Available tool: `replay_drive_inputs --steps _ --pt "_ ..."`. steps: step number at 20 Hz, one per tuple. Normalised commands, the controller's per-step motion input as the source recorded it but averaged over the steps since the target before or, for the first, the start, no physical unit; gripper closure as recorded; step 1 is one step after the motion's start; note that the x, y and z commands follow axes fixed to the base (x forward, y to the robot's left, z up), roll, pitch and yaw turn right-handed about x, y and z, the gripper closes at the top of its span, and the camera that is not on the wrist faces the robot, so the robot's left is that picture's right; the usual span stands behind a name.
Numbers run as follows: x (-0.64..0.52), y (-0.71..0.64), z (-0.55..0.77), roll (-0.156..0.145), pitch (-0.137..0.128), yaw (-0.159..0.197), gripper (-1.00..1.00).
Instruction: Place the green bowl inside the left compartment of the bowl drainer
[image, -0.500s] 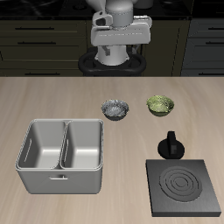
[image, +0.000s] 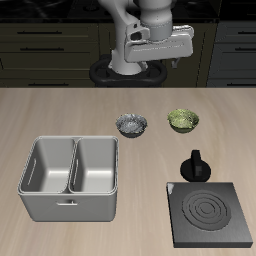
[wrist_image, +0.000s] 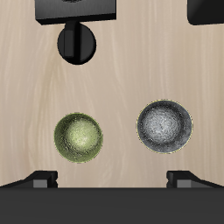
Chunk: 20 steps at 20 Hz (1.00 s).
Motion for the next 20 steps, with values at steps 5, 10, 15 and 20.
replay_drive_inputs --steps 5,10,15,20 --pt "0.08 0.45 -0.07 0.038 0.021 -0.002 -1.0" --pt "0.04 0.19 -0.14 -0.01 0.003 0.022 -1.0" --pt "0.02 -0.02 -0.29 -0.038 0.037 0.01 -1.0" --pt "0.04 -0.02 -0.49 -0.026 0.111 -0.012 -1.0"
